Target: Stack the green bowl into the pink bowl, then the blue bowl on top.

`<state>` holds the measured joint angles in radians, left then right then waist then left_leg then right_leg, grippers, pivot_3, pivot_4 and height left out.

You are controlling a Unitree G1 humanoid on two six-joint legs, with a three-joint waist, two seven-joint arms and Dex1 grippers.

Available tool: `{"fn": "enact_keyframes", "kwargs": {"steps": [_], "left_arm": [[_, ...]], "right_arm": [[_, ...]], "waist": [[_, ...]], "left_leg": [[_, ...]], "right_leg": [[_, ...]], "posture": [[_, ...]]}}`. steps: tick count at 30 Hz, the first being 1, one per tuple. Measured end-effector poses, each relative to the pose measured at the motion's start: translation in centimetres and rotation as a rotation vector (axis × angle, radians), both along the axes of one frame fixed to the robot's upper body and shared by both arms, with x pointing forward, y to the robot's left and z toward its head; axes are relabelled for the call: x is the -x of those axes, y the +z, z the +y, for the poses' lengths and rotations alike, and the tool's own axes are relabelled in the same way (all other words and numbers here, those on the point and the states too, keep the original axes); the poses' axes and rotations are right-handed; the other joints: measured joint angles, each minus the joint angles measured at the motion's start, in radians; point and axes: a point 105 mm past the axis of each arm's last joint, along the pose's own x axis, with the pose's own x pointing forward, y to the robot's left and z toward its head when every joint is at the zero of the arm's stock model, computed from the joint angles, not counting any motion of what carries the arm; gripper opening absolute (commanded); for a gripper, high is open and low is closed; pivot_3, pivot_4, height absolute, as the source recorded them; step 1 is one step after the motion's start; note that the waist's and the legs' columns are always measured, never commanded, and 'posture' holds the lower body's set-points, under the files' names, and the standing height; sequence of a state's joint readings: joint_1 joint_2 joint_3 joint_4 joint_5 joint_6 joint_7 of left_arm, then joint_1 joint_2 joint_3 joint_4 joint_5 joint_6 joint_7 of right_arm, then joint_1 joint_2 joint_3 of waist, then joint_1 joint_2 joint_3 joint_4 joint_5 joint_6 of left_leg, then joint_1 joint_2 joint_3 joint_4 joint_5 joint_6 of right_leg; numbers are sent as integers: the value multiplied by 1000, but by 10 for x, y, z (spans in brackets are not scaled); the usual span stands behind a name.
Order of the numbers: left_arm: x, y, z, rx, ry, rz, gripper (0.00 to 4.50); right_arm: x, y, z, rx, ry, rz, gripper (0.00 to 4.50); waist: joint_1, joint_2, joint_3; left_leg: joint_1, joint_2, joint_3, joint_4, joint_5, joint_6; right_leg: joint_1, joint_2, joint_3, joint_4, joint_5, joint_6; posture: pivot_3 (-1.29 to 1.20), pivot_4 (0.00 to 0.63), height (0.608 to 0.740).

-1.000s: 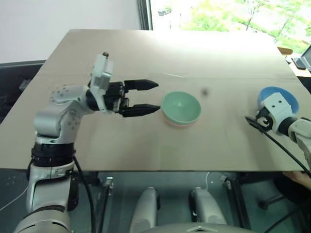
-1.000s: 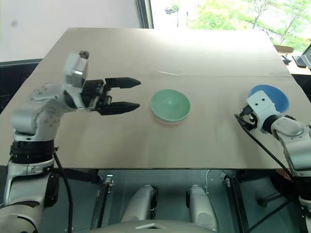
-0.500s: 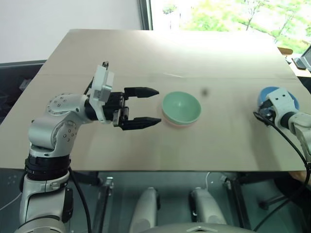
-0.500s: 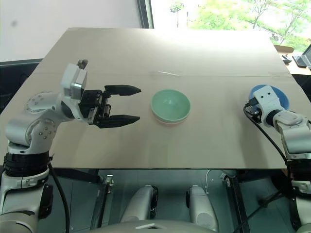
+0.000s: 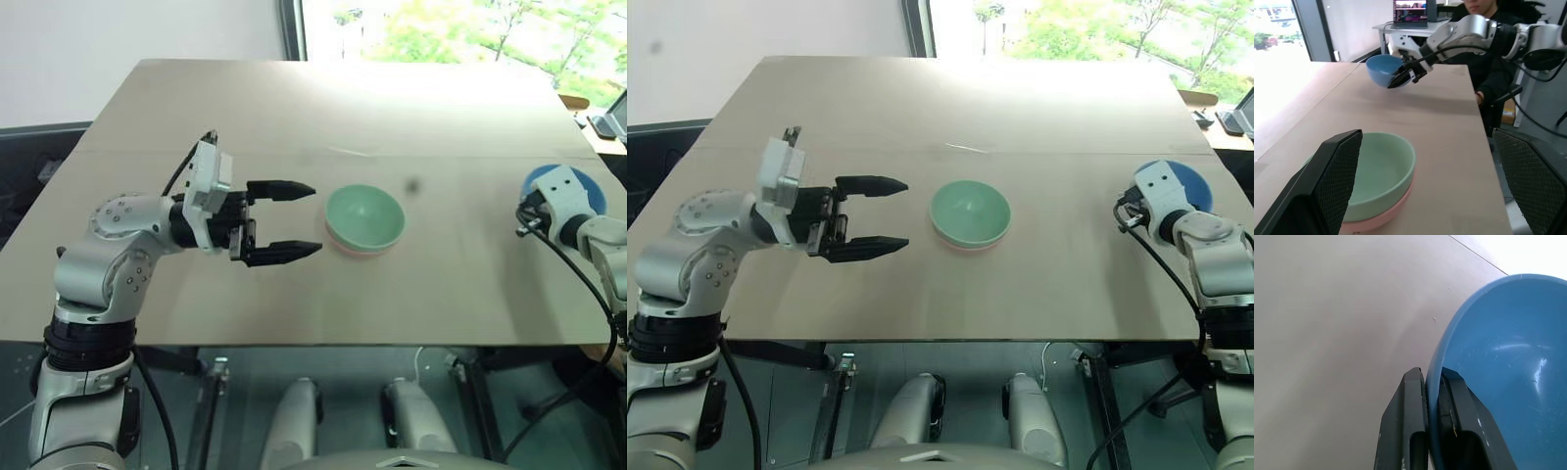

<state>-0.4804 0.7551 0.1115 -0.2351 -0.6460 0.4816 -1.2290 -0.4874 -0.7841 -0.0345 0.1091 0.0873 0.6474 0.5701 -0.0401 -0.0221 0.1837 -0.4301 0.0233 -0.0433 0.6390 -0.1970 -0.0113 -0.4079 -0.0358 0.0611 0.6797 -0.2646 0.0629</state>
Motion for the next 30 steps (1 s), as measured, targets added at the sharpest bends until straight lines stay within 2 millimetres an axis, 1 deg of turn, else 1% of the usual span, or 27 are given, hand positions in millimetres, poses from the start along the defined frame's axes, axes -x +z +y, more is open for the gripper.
{"fn": "enact_keyframes", "kwargs": {"steps": [1, 2, 3, 4, 5, 7, 8, 9, 10, 11, 13, 14, 16, 17, 19, 22, 24, 26, 28, 30], "left_arm": [[-1, -1, 1, -3, 14, -7, 4500], [-3, -3, 1, -10, 36, -16, 4500], [-5, -6, 2, -12, 57, -19, 4500], [-8, -8, 2, -6, 85, -20, 4500], [-9, -9, 2, 2, 101, -19, 4500], [-13, -9, 2, 12, 137, -18, 4500], [-15, -9, 4, 12, 164, -17, 4500], [-15, -9, 4, 12, 168, -17, 4500], [-18, -12, 8, 15, 210, -6, 4500], [-19, -16, 21, 38, 290, 20, 4500], [-19, -22, 29, 52, 350, 52, 4500], [-18, -25, 31, 52, 371, 64, 4500], [-16, -27, 33, 56, 386, 72, 4500], [-15, -26, 33, 58, 389, 70, 4500], [-15, -23, 36, 62, 403, 61, 4500], [-12, -25, 37, 47, 415, 56, 4500], [-12, -26, 38, 46, 431, 50, 4500], [-13, -29, 40, 40, 459, 35, 4500], [-12, -32, 43, 36, 478, 38, 4500], [-9, -39, 46, 29, 488, 49, 4500]], "right_arm": [[0, 3, 6, -4, 25, -12, 87], [1, 10, 21, -27, 90, -35, 87], [3, 18, 40, -56, 173, -66, 87], [10, 30, 79, -111, 331, -110, 87], [18, 41, 110, -145, 457, -140, 87], [33, 56, 152, -161, 632, -180, 87], [39, 61, 167, -157, 694, -192, 87], [40, 61, 168, -156, 698, -192, 87], [46, 65, 182, -150, 751, -201, 87], [47, 61, 199, -167, 786, -175, 87], [53, 53, 220, -175, 859, -130, 777], [58, 47, 229, -175, 897, -98, 958], [61, 39, 234, -171, 923, -53, 1745], [61, 38, 234, -171, 927, -45, 2016], [61, 37, 234, -174, 927, -40, 2811], [61, 43, 232, -230, 919, -44, 2811], [63, 59, 229, -305, 905, -98, 2811], [70, 73, 222, -350, 915, -183, 2811], [77, 75, 213, -366, 917, -204, 2811], [82, 72, 197, -402, 896, -172, 2811]], "waist": [[-2, 0, 0], [-4, 0, 0], [-6, 0, 0], [-10, 0, 0], [-11, 1, 0], [-6, 1, 0], [-3, 1, 0], [-2, 1, 0], [5, 0, 0], [6, -1, -1], [0, -1, -1], [0, -1, -1], [7, -1, -1], [9, -1, -1], [10, -1, -1], [7, -1, -1], [6, -1, -1], [7, -1, -1], [7, -1, -1], [8, -1, -1]], "left_leg": [[0, 0, 0, 0, 0, 0], [0, 0, 0, 0, 0, 0], [1, 1, 1, -1, 0, 0], [1, 2, 1, -1, 0, 0], [1, 2, 0, -2, 0, 0], [0, 2, -1, -1, 0, 0], [0, 2, -1, -1, 0, 0], [0, 2, -1, -1, 0, 0], [-1, 0, -1, -1, 0, 0], [-1, 0, -1, 0, 0, 0], [-1, 0, -2, 0, 0, 0], [-1, 0, -4, 0, 0, 0], [-2, 0, -6, 0, 0, 0], [-2, 0, -6, 0, 0, 0], [-1, 0, -5, 0, 0, 0], [-1, 0, -5, 0, 0, 0], [-1, 0, -6, -1, 0, 0], [-1, 0, -6, -1, 0, 0], [-1, 0, -6, -1, 0, 0], [-1, -1, -5, -1, 0, 0]], "right_leg": [[0, 0, 0, 0, 0, 0], [0, 0, 0, 0, 0, 0], [-1, 1, 1, 0, 0, 0], [-1, 1, 1, 1, 0, 0], [-1, 2, 1, 1, 0, 0], [-1, 2, 0, 1, 0, 0], [-1, 1, 0, 0, 0, 0], [-1, 1, 0, 0, 0, 0], [-1, 0, -1, 0, 0, 0], [0, -2, -2, -1, 0, 0], [-1, -1, -2, 0, 0, 0], [-1, -1, -3, 0, 0, 0], [0, -1, -6, 0, 0, 0], [0, -1, -6, 0, 0, 0], [1, -1, -6, -1, 0, 0], [0, -1, -6, 0, 0, 0], [0, -1, -6, 0, 0, 0], [0, -1, -6, -1, 0, 0], [1, -2, -6, -1, 0, 0], [1, -2, -6, -1, 0, 0]], "posture": [[0, 150, 740], [0, 150, 740], [0, 150, 740], [0, 150, 740], [0, 150, 740], [0, 150, 740], [0, 150, 740], [0, 150, 740], [0, 150, 740], [0, 150, 740], [0, 150, 740], [0, 150, 740], [0, 150, 740], [0, 150, 740], [0, 150, 740], [0, 150, 740], [0, 150, 740], [0, 150, 740], [0, 150, 740], [0, 150, 740]]}}
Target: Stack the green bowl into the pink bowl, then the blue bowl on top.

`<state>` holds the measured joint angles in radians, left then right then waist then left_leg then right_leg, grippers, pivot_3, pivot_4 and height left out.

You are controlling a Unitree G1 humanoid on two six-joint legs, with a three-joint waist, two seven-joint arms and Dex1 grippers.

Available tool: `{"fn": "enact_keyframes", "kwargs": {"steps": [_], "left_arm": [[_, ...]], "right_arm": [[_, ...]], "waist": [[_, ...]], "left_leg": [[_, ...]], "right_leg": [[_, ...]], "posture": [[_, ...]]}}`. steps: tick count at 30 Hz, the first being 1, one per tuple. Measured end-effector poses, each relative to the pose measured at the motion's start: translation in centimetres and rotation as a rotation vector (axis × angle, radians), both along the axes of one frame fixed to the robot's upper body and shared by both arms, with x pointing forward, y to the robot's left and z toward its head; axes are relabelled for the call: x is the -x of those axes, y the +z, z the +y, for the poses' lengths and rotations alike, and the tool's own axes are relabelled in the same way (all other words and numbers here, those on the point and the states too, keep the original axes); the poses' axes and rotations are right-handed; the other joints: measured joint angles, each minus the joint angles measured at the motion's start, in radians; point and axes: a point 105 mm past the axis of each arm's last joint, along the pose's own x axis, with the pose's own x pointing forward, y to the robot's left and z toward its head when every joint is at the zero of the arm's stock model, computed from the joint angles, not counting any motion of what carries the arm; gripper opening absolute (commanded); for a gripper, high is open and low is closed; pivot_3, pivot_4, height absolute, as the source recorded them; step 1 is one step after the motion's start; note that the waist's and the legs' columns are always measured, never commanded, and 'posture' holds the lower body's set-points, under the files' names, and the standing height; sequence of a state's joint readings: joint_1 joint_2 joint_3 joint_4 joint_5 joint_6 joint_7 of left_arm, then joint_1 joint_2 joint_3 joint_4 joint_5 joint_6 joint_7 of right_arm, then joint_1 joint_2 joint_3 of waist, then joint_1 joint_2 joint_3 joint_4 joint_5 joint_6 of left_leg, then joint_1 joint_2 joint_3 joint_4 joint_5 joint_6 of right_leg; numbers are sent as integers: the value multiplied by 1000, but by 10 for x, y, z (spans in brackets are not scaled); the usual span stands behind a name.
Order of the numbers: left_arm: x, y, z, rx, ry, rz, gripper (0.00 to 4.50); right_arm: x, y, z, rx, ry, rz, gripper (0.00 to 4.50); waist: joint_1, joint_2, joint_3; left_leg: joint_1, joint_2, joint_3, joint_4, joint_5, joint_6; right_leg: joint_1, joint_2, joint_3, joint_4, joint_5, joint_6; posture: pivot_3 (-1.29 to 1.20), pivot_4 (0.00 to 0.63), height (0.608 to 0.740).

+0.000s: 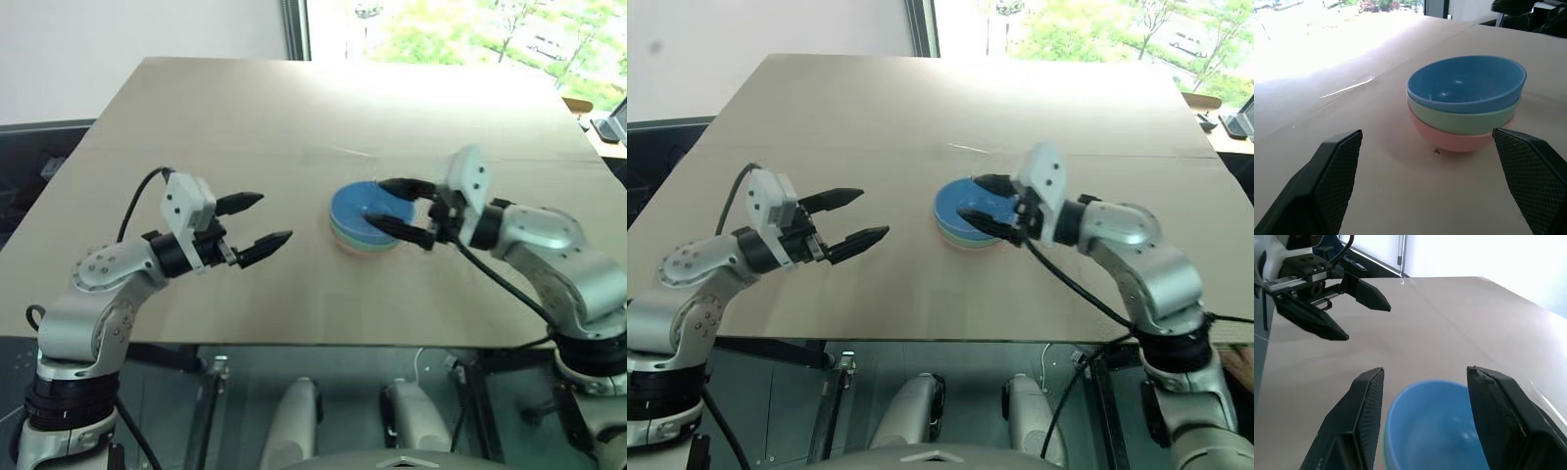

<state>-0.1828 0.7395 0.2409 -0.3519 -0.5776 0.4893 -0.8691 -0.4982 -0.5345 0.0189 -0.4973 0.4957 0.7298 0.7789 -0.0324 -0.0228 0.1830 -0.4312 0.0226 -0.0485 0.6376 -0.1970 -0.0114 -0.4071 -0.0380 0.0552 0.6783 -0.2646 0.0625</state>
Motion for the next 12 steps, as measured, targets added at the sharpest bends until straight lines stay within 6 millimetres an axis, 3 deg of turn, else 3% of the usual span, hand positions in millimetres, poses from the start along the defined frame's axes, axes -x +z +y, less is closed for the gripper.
{"fn": "enact_keyframes", "kwargs": {"steps": [3, 5, 8, 12], "left_arm": [[4, -8, 4, -11, 14, 16, 4500], [9, -10, 4, -31, 6, 25, 4500], [17, -16, 21, -54, 35, 82, 4500], [21, -16, 22, -54, 13, 104, 4500]], "right_arm": [[-3, 0, -27, -25, -92, 17, 3568], [1, -5, -51, 13, -165, 26, 4472], [12, -23, -101, 116, -300, 103, 4472], [28, -26, -117, 165, -304, 138, 4472]], "waist": [[-1, 0, 0], [1, 0, 0], [7, 0, 0], [3, 1, 0]], "left_leg": [[1, 0, 0, 0, 0, 0], [0, 0, -1, -1, 0, 0], [0, 0, 1, -2, 0, 0], [5, 1, 2, -2, 0, 0]], "right_leg": [[0, 0, 0, 1, 0, 0], [0, 1, -1, 0, 0, 0], [0, 0, 1, -1, 0, 0], [3, 1, 1, -1, -1, 0]], "posture": [[0, 150, 740], [0, 150, 740], [0, 150, 740], [0, 150, 740]]}}
